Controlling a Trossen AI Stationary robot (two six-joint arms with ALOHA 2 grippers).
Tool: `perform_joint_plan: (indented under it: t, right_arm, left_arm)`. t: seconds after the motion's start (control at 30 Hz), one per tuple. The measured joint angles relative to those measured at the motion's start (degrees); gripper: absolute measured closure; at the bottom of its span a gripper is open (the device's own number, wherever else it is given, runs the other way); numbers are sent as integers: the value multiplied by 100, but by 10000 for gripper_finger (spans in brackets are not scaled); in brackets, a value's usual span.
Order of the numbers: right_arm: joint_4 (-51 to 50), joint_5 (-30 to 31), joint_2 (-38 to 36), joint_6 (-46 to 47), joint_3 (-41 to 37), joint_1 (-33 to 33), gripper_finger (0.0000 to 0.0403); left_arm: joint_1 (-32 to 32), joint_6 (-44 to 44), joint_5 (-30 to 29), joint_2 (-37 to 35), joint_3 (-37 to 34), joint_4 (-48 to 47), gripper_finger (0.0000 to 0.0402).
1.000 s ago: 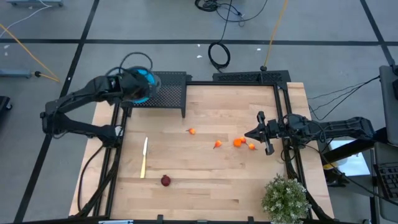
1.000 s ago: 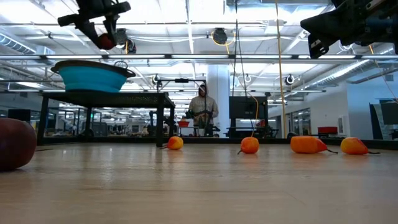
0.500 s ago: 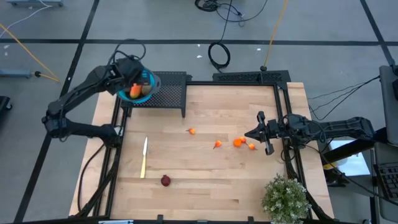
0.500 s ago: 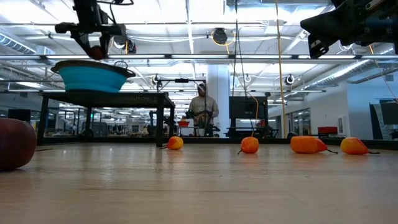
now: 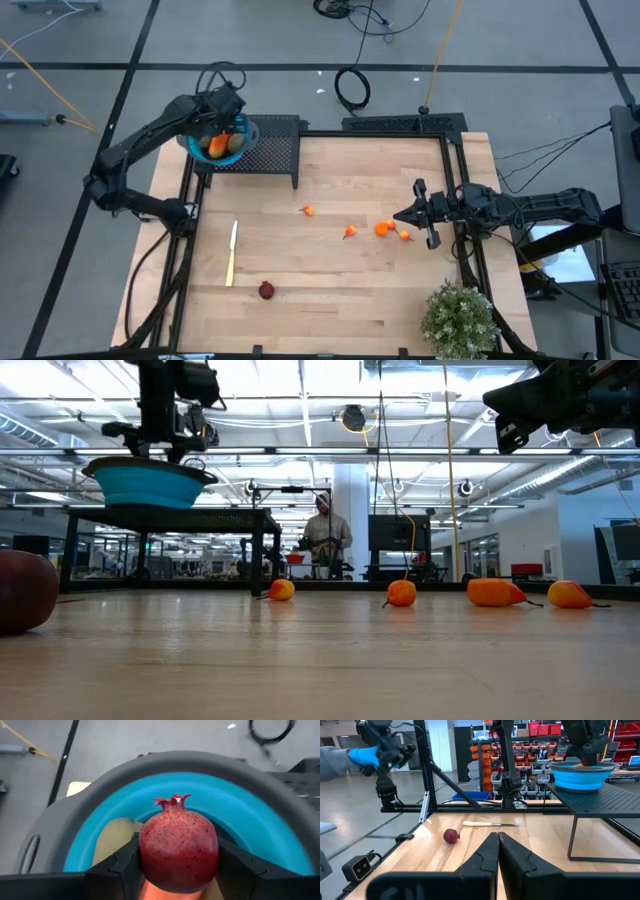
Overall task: Pick & Place Fruit
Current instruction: Put the pomegranate into the blue strainer bowl on the shelf
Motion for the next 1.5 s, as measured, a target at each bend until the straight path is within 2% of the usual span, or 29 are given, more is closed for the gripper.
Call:
perform_joint_plan:
  t: [0.37, 0.77, 1.17, 1.5]
  right_arm:
    - [-1, 0, 0, 0, 0, 2, 399]
    - [0, -2, -1, 0, 0, 2, 399]
    - [-2, -2, 0, 0, 0, 2, 399]
    - [-2, -2, 0, 0, 0, 0, 399]
  left_arm:
    - [325, 128, 162, 469, 0, 11, 188]
    - [343, 214, 158, 454, 0, 2, 187]
    - [343, 221, 155, 1, 7, -14, 186]
    - [343, 396, 160, -11, 9, -12, 130]
